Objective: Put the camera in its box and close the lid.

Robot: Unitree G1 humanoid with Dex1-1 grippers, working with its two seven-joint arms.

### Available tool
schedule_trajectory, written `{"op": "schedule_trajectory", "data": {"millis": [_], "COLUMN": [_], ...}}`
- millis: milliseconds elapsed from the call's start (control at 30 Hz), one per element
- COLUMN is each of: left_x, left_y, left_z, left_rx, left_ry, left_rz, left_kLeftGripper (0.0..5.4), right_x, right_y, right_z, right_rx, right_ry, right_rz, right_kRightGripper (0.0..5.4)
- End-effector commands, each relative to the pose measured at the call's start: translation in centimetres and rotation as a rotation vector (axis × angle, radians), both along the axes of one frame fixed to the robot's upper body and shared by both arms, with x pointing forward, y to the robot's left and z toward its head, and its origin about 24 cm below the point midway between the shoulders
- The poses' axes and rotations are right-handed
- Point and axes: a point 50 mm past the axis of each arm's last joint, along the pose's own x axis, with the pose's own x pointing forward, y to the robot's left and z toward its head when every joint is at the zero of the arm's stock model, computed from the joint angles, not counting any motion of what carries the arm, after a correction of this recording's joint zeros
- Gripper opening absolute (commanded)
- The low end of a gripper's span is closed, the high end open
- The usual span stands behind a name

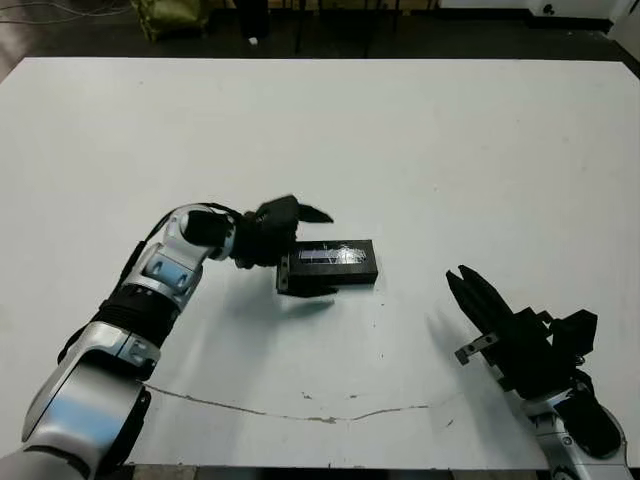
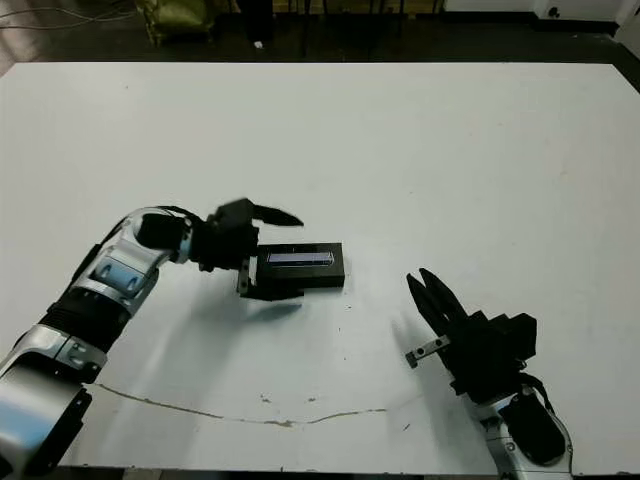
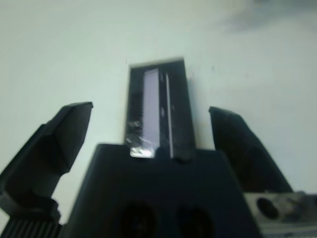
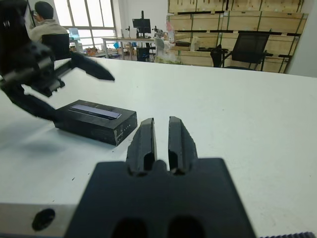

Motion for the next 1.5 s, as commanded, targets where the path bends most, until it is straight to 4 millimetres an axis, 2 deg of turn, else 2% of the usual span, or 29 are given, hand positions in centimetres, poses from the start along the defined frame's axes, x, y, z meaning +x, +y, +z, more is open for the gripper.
{"op": "schedule_trajectory", "data": {"millis": [33, 267, 367, 433, 500, 567, 633, 767, 900, 1200, 1500], "left_x": [-0.4, -1.2, -2.2, -2.9, -3.8, -4.7, -5.5, -7.0, -8.2, -9.3, -8.8], "left_y": [1.1, 3.5, 5.1, 5.5, 5.4, 4.7, 3.9, 1.9, -0.6, -4.7, -7.0], "left_z": [-0.2, 1.4, 1.9, 1.9, 1.4, 0.7, 0.0, -1.1, -2.2, -3.9, -4.3], "left_rx": [-0.014, -0.193, -0.334, -0.398, -0.449, -0.498, -0.509, -0.472, -0.469, -0.481, -0.47], "left_ry": [0.015, 0.05, 0.085, 0.089, 0.044, 0.0, -0.02, -0.042, 0.014, 0.125, 0.118], "left_rz": [0.006, 0.081, 0.256, 0.384, 0.547, 0.692, 0.751, 0.76, 0.794, 0.867, 0.988], "left_kLeftGripper": [5.38, 5.38, 5.38, 5.38, 5.14, 4.74, 4.25, 3.28, 2.28, 0.06, 0.03], "right_x": [-0.1, -0.2, -0.3, -0.3, -0.4, -0.4, -0.3, -0.3, -0.5, -0.5, -0.7], "right_y": [-0.2, 0.2, 0.2, 0.4, 0.5, 0.7, 0.7, 0.7, 0.9, 0.9, 0.9], "right_z": [-0.5, -0.5, -0.7, -0.7, -0.7, -0.8, -0.9, -1.0, -0.9, -1.0, -0.9], "right_rx": [-0.006, -0.004, 0.001, 0.002, 0.001, 0.011, 0.014, 0.011, 0.014, 0.017, 0.019], "right_ry": [0.022, 0.03, 0.022, 0.015, 0.012, 0.015, 0.013, 0.022, 0.031, 0.032, 0.02], "right_rz": [-0.001, -0.009, -0.006, -0.003, -0.011, -0.011, -0.006, -0.016, -0.036, -0.036, -0.029], "right_kRightGripper": [0.0, 0.0, 0.0, 0.0, 0.0, 0.0, 0.0, 0.0, 0.0, 0.0, 0.0]}}
